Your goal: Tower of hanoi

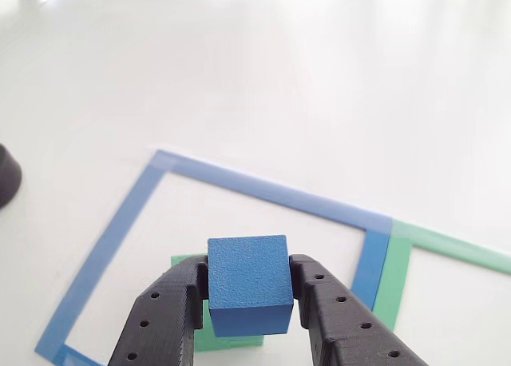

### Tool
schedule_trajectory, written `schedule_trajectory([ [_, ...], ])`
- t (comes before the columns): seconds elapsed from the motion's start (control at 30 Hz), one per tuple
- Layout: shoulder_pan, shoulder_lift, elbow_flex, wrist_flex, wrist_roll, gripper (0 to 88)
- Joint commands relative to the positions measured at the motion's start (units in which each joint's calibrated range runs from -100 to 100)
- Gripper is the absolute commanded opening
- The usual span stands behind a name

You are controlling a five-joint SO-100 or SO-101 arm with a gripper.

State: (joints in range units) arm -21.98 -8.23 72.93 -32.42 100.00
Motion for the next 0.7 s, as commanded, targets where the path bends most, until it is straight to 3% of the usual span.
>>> schedule_trajectory([
  [0.0, -0.93, 2.3, -5.19, -2.18, 0.0, 5.4],
  [0.67, -2.53, 11.84, -11.19, -6.31, 0.0, 5.5],
])
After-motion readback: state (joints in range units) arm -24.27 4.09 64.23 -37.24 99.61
